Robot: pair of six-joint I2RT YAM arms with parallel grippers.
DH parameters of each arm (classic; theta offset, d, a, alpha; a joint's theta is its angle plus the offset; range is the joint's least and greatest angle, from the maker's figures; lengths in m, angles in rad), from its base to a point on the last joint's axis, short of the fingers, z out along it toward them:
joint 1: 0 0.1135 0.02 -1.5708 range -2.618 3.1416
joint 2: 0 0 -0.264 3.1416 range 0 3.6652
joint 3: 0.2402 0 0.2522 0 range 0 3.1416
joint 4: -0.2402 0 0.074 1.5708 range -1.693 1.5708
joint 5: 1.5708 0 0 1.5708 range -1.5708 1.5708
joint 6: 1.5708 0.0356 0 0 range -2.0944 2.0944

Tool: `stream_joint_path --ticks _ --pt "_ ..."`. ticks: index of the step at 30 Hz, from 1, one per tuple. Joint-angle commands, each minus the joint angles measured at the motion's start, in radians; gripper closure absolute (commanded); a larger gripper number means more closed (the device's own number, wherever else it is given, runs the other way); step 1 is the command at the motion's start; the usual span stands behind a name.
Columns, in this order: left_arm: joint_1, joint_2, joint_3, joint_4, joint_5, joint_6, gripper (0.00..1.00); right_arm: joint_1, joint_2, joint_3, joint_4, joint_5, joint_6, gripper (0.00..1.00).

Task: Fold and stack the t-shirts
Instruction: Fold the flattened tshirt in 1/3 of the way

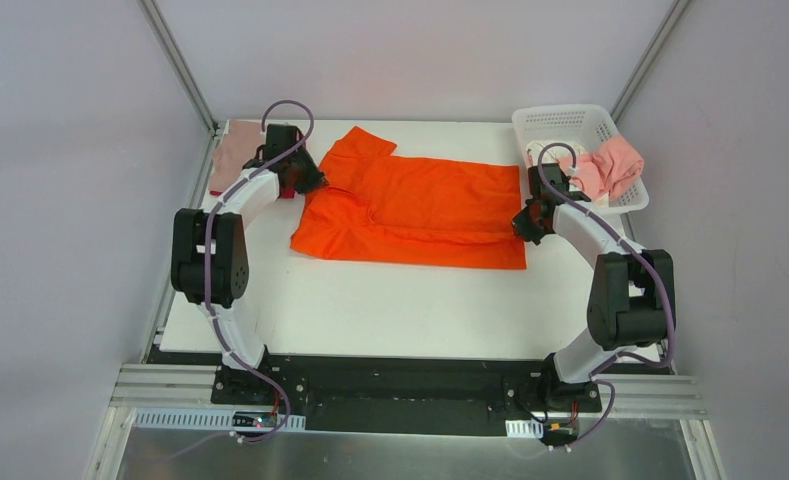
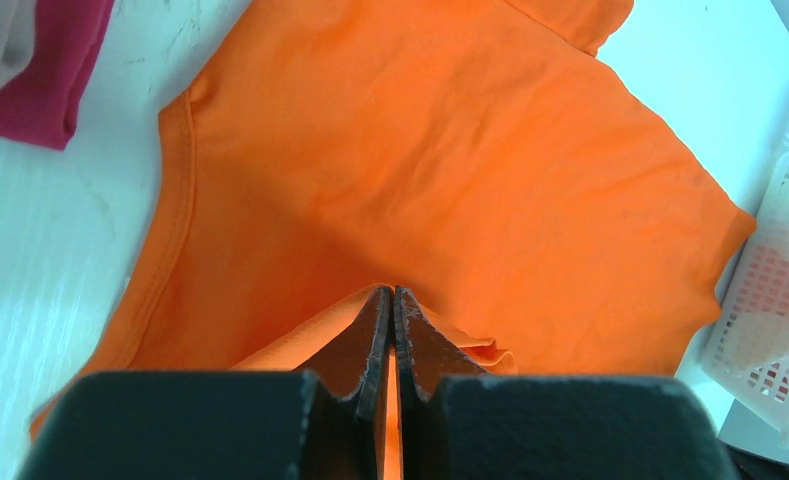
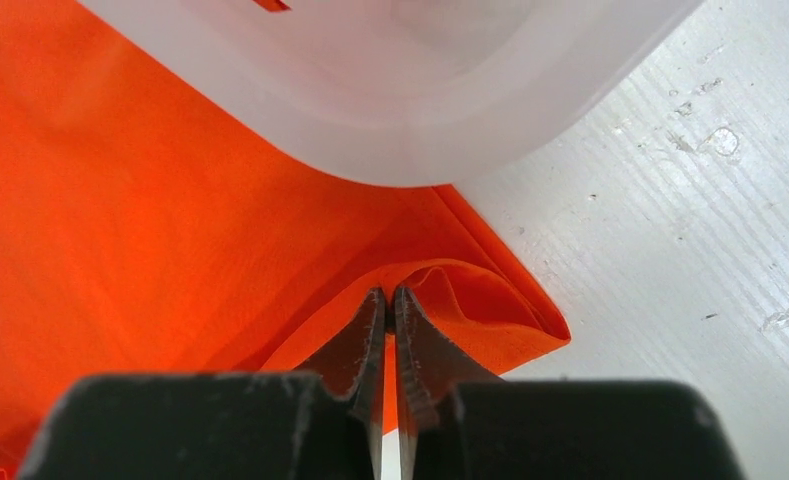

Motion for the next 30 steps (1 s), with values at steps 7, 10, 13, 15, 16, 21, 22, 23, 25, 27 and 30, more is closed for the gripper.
stream_joint_path --ticks 7,10,13,15,16,21,22,23,25,27,30 --pt "0.014 0.109 0.121 0.043 0.028 0.033 0.9 -0.008 0.008 0.044 0.016 0.03 0.014 0.76" --pt "0.021 0.108 0.159 0.019 -0.003 0.042 0.59 -0.007 -0.019 0.04 0.025 -0.001 0.007 0.65" --pt "0.021 0.083 0.192 0.001 -0.006 0.055 0.22 -0.002 -0.063 0.028 0.034 -0.033 -0.005 0.54" --pt "0.02 0.052 0.199 -0.016 0.032 0.064 0.03 0.005 -0.101 0.018 0.033 -0.041 -0.007 0.44" --pt "0.019 0.032 0.188 -0.017 0.055 0.062 0.01 0.009 -0.12 0.007 0.035 -0.051 -0.011 0.39" --pt "-0.018 -0.109 0.006 -0.017 0.133 0.062 0.01 0.069 -0.232 -0.038 0.011 -0.046 -0.026 0.01" --pt "-0.033 -0.14 -0.035 -0.018 0.127 0.064 0.01 0.088 -0.25 -0.046 0.004 -0.037 -0.028 0.01" --pt "-0.047 -0.167 -0.08 -0.018 0.122 0.064 0.01 0.113 -0.267 -0.057 0.003 -0.037 -0.031 0.01" --pt "-0.064 -0.202 -0.155 -0.012 0.12 0.062 0.01 0.142 -0.281 -0.091 0.045 -0.062 -0.037 0.01" --pt "-0.066 -0.212 -0.215 0.0 0.105 0.053 0.01 0.156 -0.259 -0.118 0.091 -0.099 -0.043 0.01" --pt "-0.06 -0.182 -0.269 0.013 0.109 0.06 0.01 0.161 -0.176 -0.11 0.137 -0.153 -0.072 0.01"
